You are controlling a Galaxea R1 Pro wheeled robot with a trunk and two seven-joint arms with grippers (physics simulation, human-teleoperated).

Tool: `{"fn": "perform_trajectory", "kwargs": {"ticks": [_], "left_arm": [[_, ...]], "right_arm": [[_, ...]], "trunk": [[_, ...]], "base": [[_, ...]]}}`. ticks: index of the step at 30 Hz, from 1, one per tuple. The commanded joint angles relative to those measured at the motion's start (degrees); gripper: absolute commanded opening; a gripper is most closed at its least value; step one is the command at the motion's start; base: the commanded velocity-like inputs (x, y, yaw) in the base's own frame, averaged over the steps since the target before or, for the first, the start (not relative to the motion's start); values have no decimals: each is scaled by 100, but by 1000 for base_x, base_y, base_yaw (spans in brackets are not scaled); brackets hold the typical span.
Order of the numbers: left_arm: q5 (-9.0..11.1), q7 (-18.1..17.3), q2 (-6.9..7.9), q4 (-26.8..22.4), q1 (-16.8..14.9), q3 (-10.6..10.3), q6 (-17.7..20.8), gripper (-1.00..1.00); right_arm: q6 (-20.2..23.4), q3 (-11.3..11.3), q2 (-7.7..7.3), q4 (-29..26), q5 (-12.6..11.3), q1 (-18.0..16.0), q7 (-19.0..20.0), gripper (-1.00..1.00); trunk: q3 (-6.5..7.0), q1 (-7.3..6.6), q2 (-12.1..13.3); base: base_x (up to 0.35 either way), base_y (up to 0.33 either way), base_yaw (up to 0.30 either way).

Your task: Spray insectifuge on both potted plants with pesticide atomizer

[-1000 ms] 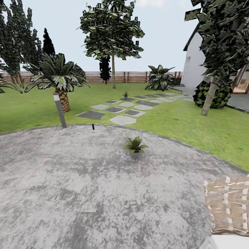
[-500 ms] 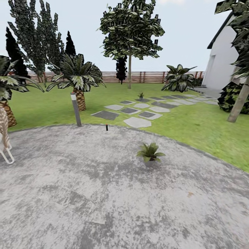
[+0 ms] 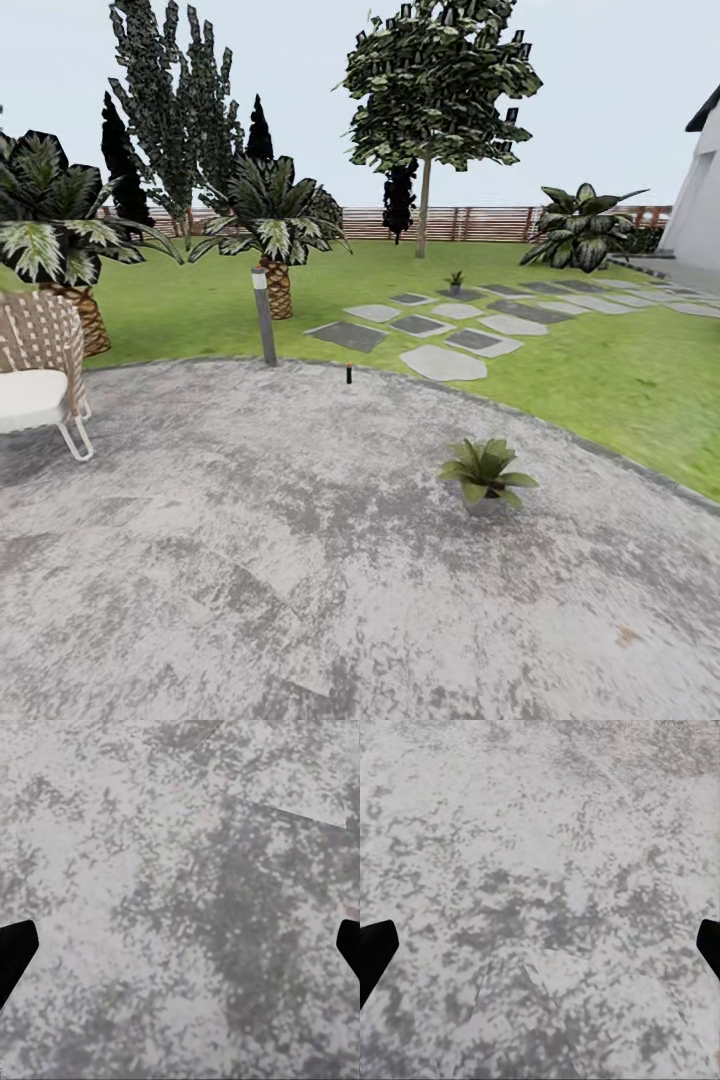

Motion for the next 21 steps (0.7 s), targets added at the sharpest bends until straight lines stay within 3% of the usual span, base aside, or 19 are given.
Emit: {"fn": "perform_trajectory", "kwargs": {"ticks": [1,21], "left_arm": [[-10,5,-3,6,-5,11,-20,100],[-10,4,-4,6,-5,11,-21,100]], "right_arm": [[-17,-5,0,2,2,-1,-2,100],[-17,-15,-11,1,9,-1,-2,100]], "trunk": [[-5,2,-2],[-5,2,-2]], "base": [[336,0,203],[336,0,19]]}}
